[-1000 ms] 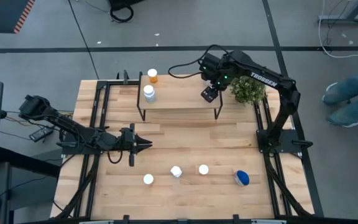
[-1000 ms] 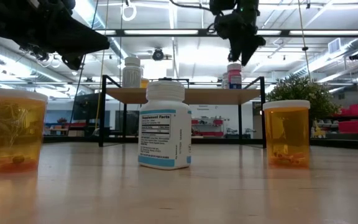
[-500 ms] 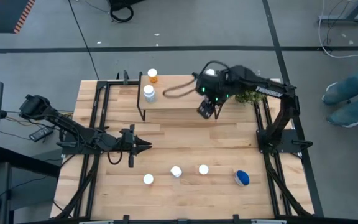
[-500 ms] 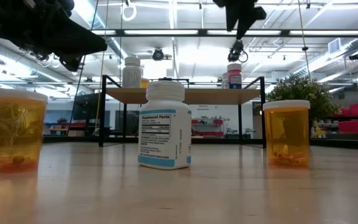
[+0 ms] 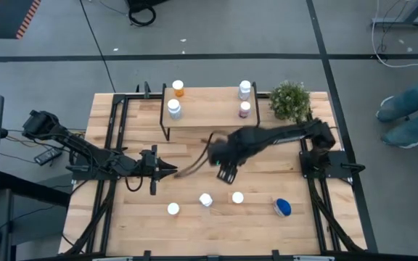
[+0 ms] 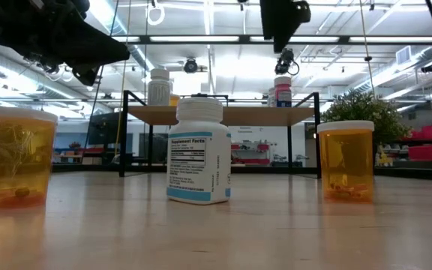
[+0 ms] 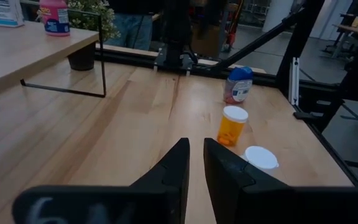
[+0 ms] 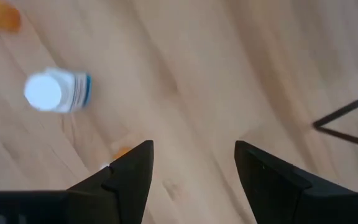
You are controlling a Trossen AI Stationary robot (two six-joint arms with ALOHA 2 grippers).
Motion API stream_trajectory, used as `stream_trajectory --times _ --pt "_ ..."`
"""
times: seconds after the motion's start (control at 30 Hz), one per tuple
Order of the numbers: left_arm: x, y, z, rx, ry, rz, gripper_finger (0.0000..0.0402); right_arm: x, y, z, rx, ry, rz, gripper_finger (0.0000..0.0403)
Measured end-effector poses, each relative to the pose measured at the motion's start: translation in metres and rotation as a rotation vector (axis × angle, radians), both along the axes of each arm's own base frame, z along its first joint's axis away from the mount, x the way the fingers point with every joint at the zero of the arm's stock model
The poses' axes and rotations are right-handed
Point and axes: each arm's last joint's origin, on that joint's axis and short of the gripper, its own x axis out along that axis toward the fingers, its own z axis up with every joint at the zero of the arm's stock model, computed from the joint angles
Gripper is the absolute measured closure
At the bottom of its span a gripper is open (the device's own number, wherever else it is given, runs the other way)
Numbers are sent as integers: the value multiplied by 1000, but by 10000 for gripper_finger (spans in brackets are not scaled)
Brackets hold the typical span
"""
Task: Pick and place medicine bottles onto shelf by color
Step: Put the right yellow pill bottle on the shelf
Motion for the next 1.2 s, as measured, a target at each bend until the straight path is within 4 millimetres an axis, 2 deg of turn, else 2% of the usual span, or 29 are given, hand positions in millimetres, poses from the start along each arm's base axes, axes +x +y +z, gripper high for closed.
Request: stream_trajectory --times 0.2,0.37,0.67,0.77,0.97,1.2 --pt "0 0 0 -6 2 1 345 13 36 -36 5 103 50 169" --pt "0 0 0 -8 3 0 349 14 60 -46 52 105 67 158" --pt "0 0 -1 -6 8 -1 341 9 85 -47 72 59 48 100" --pt "0 0 -1 -6 8 -1 341 7 92 -58 72 70 29 92" --pt "0 0 -1 5 9 -2 346 -3 103 -97 75 156 30 91" --pt "0 0 -1 4 8 -3 337 -4 106 -117 86 133 16 91"
